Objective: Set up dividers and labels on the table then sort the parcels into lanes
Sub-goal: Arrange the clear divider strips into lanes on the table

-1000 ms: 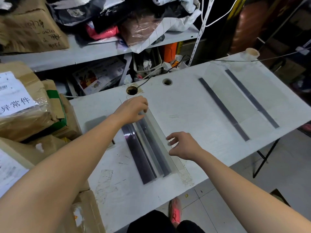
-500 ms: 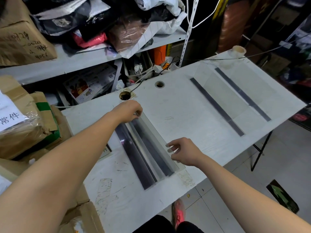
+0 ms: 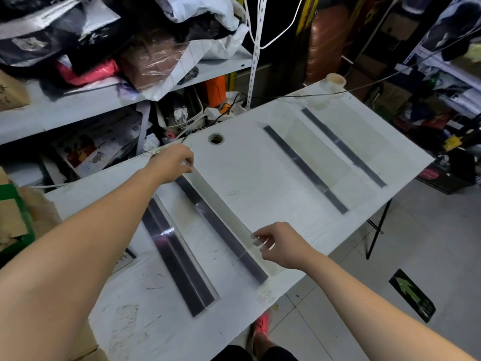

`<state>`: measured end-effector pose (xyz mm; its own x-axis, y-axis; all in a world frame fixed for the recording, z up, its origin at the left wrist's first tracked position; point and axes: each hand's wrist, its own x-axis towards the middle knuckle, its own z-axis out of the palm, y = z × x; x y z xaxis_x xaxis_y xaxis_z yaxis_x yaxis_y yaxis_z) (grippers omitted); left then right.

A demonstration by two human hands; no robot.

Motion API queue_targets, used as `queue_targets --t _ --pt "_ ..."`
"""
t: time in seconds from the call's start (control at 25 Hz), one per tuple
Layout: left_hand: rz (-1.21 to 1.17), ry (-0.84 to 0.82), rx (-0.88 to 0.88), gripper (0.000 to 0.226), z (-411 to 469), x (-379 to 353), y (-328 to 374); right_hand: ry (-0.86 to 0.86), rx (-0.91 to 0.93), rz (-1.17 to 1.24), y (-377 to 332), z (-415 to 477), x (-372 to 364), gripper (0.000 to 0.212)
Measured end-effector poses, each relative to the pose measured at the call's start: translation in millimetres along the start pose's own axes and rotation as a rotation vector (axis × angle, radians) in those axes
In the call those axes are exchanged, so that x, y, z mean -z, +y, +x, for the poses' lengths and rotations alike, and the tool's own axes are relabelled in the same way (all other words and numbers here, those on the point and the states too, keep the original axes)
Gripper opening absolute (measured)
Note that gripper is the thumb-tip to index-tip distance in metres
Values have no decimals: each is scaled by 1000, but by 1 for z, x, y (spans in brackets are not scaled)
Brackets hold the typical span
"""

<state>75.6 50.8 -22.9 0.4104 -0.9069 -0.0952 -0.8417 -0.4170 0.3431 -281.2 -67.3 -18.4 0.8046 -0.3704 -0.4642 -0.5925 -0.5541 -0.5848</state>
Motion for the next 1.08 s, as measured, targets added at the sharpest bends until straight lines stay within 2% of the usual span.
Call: queue_targets --t 0.16,0.32,0.64,0.84,1.08 --pt "6 3 -29 13 36 2 22 17 -1 -13 20 2 23 49" --pt "31 -27 -58 13 78 -1 46 60 3 17 39 3 44 42" --pt "63 -73 -159 18 154 -17 90 147 -83 39 90 5 79 49" --pt "73 -110 -159 18 175 -21 89 141 -92 33 97 10 83 48" --pt "77 -70 -158 19 184 -29 83 146 -126 25 100 17 84 49"
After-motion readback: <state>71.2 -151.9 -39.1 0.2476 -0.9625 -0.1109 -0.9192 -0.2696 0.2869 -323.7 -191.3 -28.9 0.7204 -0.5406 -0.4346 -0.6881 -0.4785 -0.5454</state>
